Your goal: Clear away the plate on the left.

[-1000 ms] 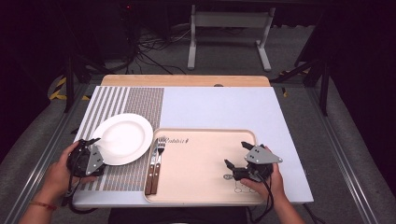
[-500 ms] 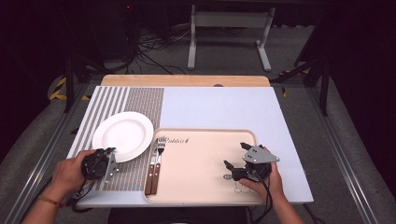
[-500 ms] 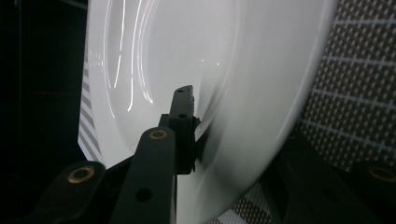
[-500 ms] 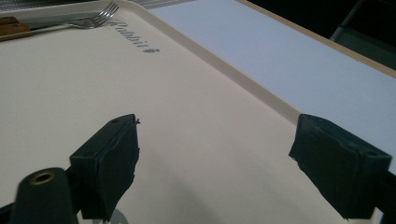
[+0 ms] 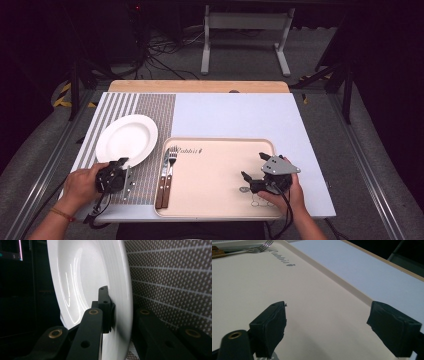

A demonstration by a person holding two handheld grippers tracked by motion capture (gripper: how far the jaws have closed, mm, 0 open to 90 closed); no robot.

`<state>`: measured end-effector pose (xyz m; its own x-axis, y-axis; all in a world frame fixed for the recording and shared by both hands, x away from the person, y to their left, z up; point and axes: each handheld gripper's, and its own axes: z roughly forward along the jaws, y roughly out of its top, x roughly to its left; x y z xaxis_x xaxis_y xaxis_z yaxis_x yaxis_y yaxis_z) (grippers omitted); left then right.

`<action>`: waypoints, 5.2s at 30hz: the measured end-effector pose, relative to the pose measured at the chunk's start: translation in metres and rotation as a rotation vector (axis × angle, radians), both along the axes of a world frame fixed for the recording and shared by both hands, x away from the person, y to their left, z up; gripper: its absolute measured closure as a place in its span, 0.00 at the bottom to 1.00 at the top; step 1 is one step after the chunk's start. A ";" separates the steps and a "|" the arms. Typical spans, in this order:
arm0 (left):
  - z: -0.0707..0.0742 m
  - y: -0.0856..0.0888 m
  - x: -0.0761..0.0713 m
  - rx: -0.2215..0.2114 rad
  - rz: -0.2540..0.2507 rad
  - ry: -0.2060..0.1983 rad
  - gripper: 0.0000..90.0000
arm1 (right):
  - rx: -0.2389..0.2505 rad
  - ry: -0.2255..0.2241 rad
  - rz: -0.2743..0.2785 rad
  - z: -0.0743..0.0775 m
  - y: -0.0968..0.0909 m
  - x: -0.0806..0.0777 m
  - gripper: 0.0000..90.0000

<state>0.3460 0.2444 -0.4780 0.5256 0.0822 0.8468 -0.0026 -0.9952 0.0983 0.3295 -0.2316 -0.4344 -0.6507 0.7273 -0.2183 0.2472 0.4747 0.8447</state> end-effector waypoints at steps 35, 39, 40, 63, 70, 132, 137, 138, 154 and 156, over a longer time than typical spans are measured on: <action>0.035 -0.026 -0.023 -0.082 -0.049 -0.133 0.92 | 0.005 -0.011 -0.007 0.002 0.000 0.000 0.17; 0.037 -0.032 -0.027 -0.084 -0.078 -0.144 0.92 | 0.006 -0.011 -0.006 0.002 0.000 -0.001 0.17; 0.039 -0.034 -0.028 -0.074 -0.081 -0.147 0.92 | 0.005 -0.011 -0.007 0.002 0.001 -0.001 0.17; 0.046 -0.093 -0.041 -0.054 -0.262 -0.150 0.91 | 0.019 -0.020 -0.025 0.004 -0.002 -0.002 0.17; 0.048 -0.113 -0.045 -0.051 -0.324 -0.147 0.91 | 0.021 -0.018 -0.026 0.003 -0.002 -0.002 0.17; 0.010 -0.187 -0.071 0.029 -0.626 -0.003 0.90 | 0.016 -0.032 -0.104 0.005 -0.021 0.004 0.19; 0.007 -0.189 -0.067 0.005 -0.640 0.025 0.90 | 0.010 -0.030 -0.099 0.005 -0.019 0.004 0.19; 0.006 -0.188 -0.067 -0.022 -0.618 0.045 0.90 | 0.010 -0.030 -0.099 0.005 -0.019 0.004 0.19; 0.012 -0.178 -0.056 -0.121 -0.575 0.115 0.73 | 0.001 -0.026 -0.082 0.003 -0.018 0.004 0.19; 0.014 -0.179 -0.054 -0.118 -0.595 0.104 0.71 | -0.001 -0.024 -0.081 0.003 -0.017 0.004 0.19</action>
<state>0.2916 0.0658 -0.4643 0.5892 -0.1602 0.7919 -0.5388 -0.8083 0.2373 0.3333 -0.2490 -0.4312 -0.5845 0.7770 -0.2338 0.2641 0.4546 0.8506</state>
